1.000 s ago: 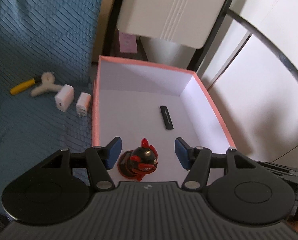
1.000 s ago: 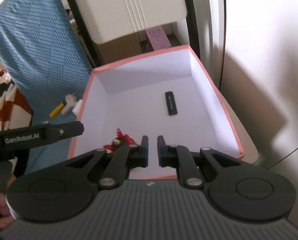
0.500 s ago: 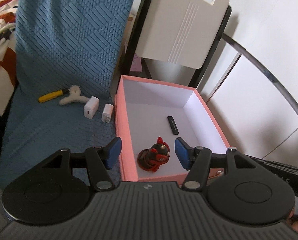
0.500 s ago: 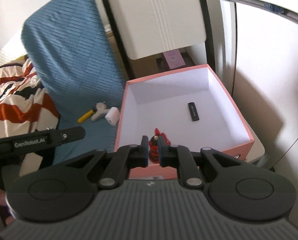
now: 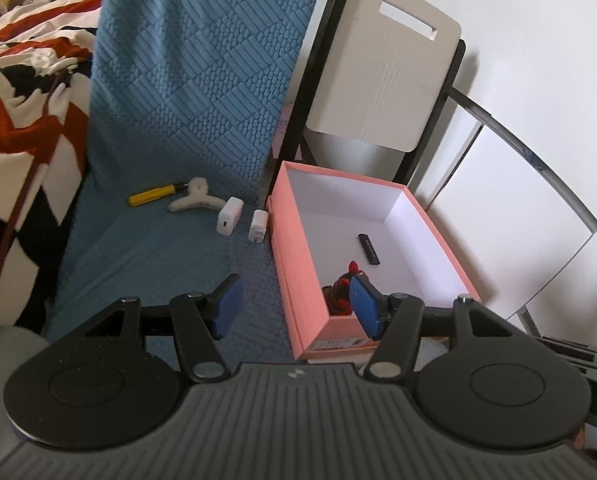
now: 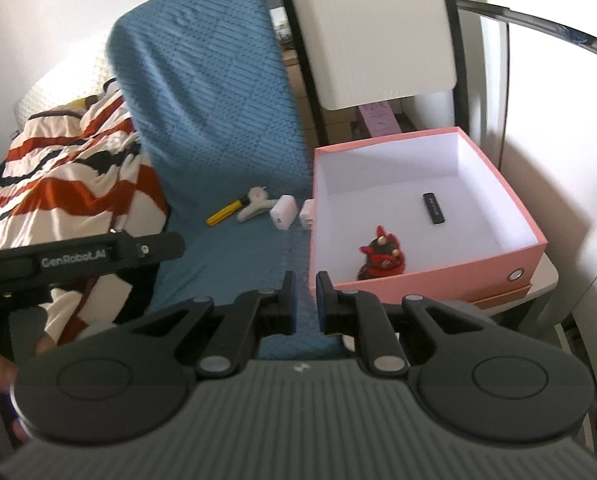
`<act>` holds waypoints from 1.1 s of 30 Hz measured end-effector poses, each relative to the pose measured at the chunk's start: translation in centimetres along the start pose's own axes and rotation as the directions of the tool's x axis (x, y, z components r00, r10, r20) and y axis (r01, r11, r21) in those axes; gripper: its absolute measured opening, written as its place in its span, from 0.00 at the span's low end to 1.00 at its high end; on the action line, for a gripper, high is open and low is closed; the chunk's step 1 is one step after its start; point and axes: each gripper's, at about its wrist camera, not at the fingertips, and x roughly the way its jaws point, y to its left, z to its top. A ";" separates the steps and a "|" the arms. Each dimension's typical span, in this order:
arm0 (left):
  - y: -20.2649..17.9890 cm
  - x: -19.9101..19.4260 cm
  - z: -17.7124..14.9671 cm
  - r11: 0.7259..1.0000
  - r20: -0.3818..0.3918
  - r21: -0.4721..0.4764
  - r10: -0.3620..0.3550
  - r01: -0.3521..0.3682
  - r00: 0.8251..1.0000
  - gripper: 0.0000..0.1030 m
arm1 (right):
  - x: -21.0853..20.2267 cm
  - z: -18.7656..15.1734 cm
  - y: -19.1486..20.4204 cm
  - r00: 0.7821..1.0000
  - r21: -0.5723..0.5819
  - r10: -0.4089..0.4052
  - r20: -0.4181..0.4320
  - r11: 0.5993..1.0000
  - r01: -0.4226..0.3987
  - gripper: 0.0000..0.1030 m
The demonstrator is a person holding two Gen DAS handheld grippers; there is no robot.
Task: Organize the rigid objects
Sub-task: 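Lower the toy figure into the pink box and open the left gripper, then move the left tool back toward the white chargers on the seat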
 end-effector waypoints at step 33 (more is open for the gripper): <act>5.6 2.6 -1.4 1.000 -0.073 -0.002 -0.007 0.007 0.997 0.63 | 3.6 -4.4 6.5 1.000 -0.051 -0.011 0.027 0.999 0.013 0.13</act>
